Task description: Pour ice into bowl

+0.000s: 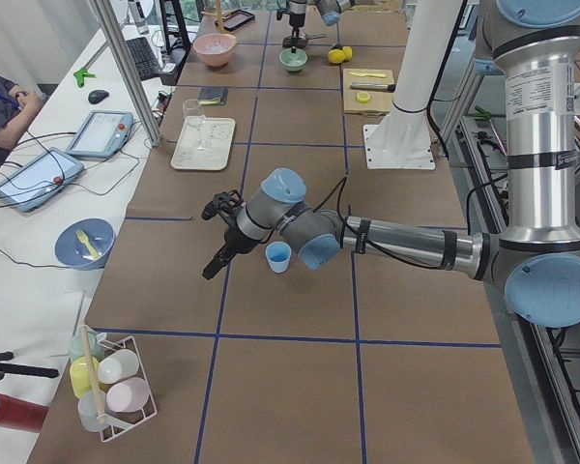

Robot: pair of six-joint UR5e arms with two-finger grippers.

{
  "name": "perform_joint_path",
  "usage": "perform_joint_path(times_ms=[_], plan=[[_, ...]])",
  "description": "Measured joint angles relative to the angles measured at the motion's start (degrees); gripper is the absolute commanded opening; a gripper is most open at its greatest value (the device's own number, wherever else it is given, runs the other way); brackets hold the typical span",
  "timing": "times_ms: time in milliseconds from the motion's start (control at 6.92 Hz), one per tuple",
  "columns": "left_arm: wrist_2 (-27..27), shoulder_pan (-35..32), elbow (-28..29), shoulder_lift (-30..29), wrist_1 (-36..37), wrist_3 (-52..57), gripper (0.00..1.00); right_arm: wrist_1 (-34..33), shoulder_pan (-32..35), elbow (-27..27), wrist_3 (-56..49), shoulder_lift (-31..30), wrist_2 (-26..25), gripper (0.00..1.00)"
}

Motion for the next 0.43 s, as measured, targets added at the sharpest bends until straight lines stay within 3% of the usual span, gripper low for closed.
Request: perform_joint_path(times_ms=[289, 433], plan=[[-0.5, 0.0, 0.9, -0.7, 1.3, 0.0, 1.0, -0.5, 2.2, 0.2, -0.8, -0.3, 0.5, 1.0], [-2.1, -0.5, 1.0, -2.6, 5.5, -0.1, 1.0, -2.3, 3.4, 0.2, -4.2, -0.4, 0.3, 1.0]])
